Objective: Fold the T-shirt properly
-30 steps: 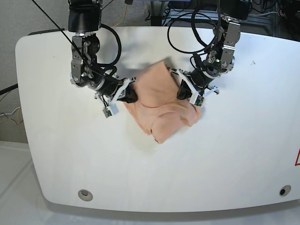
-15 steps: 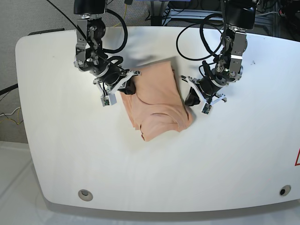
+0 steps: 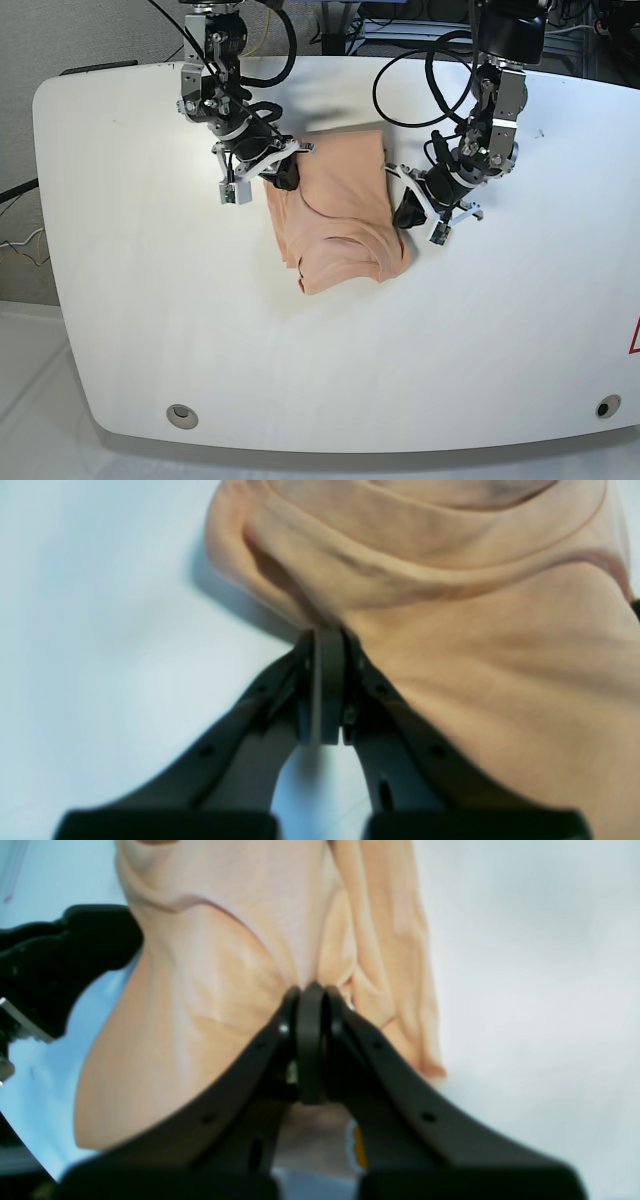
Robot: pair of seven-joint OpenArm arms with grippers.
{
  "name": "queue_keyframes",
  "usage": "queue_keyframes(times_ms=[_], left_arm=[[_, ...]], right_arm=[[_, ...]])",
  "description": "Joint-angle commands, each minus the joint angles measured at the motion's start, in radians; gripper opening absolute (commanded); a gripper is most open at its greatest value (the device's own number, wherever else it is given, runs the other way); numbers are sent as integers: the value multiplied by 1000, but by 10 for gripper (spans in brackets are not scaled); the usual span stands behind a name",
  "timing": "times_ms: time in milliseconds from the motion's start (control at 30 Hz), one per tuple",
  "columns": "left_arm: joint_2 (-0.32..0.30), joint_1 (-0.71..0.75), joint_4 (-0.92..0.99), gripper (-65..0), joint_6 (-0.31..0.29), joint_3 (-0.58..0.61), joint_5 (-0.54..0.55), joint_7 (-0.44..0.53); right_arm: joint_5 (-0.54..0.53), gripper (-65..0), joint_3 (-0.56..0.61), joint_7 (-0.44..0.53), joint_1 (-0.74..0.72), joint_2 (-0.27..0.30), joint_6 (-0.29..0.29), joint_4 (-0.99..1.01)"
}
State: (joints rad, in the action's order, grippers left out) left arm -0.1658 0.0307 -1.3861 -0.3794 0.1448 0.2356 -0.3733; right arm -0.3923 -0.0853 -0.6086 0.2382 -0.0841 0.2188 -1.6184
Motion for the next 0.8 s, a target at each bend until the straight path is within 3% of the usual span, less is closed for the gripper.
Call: queue_keyframes(times_ms=[0,233,767], left_arm=[[-28,-16,-23,-646,-3,-1,12,21],[-34,-30,-31,-646,-3,-6,9,20],[-105,-30,-106,-646,-3,-6,9,20]], right_arm=[[11,-650,0,-14,19,-15,-22,-10],[14,-650,0,-1,33,-42,-35,-9],[5,-650,0,-1,25,-38,-35,-21]])
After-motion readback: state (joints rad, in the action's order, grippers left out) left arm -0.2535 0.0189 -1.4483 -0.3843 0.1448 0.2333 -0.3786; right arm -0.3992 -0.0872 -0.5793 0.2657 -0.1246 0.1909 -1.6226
